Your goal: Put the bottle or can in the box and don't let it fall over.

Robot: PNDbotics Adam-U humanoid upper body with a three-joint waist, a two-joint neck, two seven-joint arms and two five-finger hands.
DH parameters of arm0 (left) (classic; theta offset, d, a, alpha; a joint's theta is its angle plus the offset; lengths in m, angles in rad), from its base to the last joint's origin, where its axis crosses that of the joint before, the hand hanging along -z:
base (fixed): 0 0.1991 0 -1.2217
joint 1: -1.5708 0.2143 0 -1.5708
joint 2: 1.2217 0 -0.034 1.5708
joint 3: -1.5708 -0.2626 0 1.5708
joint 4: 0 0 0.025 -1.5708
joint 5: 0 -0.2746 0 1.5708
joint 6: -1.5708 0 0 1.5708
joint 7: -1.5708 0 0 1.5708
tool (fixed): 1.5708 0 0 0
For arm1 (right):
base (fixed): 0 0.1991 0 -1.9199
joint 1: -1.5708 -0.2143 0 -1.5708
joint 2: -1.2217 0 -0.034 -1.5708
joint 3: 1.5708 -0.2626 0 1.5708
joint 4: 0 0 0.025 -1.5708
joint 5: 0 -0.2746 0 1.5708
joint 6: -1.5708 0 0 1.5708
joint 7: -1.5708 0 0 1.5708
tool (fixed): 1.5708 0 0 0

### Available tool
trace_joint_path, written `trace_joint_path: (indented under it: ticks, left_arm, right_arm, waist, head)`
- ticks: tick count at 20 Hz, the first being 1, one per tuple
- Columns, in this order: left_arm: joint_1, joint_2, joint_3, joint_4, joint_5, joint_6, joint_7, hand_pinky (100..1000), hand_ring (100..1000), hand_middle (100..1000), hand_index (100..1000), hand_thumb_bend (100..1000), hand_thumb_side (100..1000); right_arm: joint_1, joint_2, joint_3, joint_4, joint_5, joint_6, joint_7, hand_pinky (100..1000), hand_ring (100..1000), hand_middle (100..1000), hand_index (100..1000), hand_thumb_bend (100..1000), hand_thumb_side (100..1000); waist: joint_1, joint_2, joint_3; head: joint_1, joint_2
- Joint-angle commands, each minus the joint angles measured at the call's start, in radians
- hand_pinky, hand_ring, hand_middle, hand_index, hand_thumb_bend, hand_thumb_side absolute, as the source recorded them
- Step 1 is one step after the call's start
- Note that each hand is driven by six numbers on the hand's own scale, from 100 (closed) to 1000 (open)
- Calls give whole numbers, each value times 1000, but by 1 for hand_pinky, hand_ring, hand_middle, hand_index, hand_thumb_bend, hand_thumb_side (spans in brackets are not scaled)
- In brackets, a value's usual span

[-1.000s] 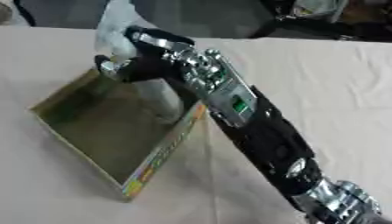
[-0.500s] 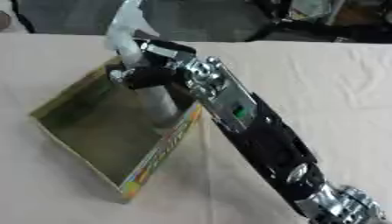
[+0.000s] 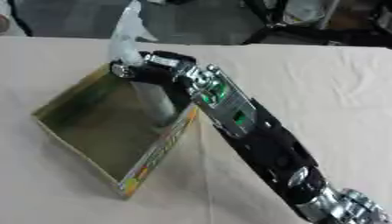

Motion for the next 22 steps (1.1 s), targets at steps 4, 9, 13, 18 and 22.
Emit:
trace_joint_path:
  ticks: [4,9,13,18,22]
  left_arm:
    - [-4,32,10,-19,-8,-2,-6,1000,716,609,708,100,635]
    - [4,31,9,-19,-9,0,-8,1000,715,609,708,100,639]
    - [6,31,10,-19,-11,1,-9,1000,717,609,708,100,641]
    - [9,28,11,-19,-13,2,-11,1000,717,609,708,100,640]
    - [13,23,10,-19,-11,5,-11,1000,717,609,708,100,642]
  right_arm:
    - [8,2,16,7,-9,-4,-7,1000,1000,1000,1000,100,1000]
    - [24,2,12,-16,-59,-25,-55,1000,1000,1000,1000,100,1000]
    - [29,-7,15,-49,-99,-34,-69,1000,1000,1000,1000,100,920]
    - [42,-11,20,-58,-110,-45,-33,1000,1000,1000,1000,100,504]
    - [43,-13,21,-72,-106,-59,-3,1000,1000,1000,1000,100,401]
  waist:
    - [8,-20,-4]
    - [9,-18,-6]
    - [10,-19,-8]
    - [12,-17,-11]
    - [20,-16,-16]
  head:
    - [6,5]
    - [4,8]
    - [5,10]
    - [6,12]
    - [2,16]
